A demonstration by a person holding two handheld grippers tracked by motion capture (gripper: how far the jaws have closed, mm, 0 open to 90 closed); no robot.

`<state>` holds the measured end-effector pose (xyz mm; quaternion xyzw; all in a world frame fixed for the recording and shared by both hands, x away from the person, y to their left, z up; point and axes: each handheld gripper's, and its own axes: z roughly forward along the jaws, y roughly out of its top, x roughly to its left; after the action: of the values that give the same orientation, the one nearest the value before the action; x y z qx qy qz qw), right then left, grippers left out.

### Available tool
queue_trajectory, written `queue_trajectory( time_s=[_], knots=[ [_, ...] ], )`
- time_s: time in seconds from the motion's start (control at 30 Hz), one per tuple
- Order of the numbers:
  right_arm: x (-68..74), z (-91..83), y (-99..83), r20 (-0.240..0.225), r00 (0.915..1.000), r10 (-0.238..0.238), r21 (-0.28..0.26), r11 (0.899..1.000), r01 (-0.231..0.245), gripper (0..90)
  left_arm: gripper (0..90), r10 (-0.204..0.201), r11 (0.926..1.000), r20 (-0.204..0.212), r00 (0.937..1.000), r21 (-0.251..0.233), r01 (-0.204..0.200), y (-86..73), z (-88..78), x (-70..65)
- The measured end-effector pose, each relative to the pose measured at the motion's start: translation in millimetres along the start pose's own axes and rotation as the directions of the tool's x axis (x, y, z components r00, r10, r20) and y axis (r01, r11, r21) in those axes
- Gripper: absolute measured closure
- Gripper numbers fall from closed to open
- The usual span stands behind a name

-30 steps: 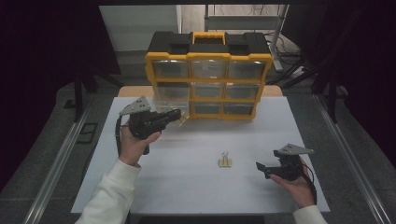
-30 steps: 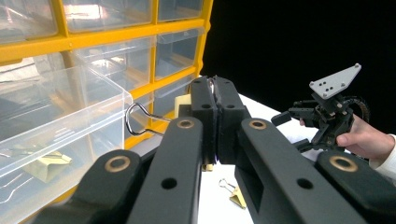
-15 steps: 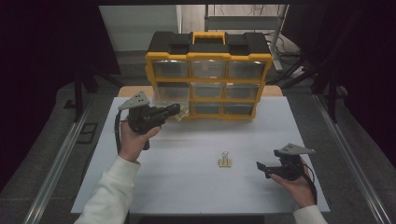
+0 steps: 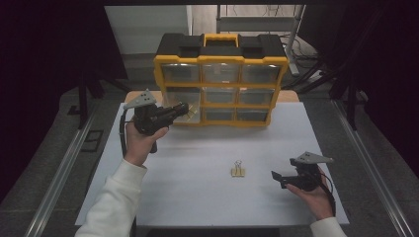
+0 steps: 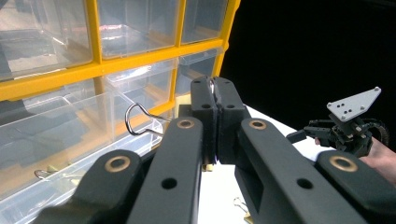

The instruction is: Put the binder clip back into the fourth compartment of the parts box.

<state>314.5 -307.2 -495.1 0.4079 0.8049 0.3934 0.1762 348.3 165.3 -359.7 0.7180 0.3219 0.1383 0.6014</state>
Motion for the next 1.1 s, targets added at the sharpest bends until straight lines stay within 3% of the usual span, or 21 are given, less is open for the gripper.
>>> queue_trajectory(
  time_s=[0.53, 1.1],
  knots=[
    [0.1, 0.1, 0.1, 0.000, 1.0000, -0.001, 0.001, 1.000, 0.001, 9.7, 88.6, 0.003, 0.9999, -0.041, 0.9991, 0.017, -0.002, 6.6, 6.1, 8.0],
    [0.2, 0.2, 0.1, 0.000, 1.0000, -0.002, 0.000, 1.000, 0.002, 9.7, 88.6, -0.002, 0.9990, -0.108, 0.9941, 0.044, 0.007, 16.4, 17.4, 23.9]
  ],
)
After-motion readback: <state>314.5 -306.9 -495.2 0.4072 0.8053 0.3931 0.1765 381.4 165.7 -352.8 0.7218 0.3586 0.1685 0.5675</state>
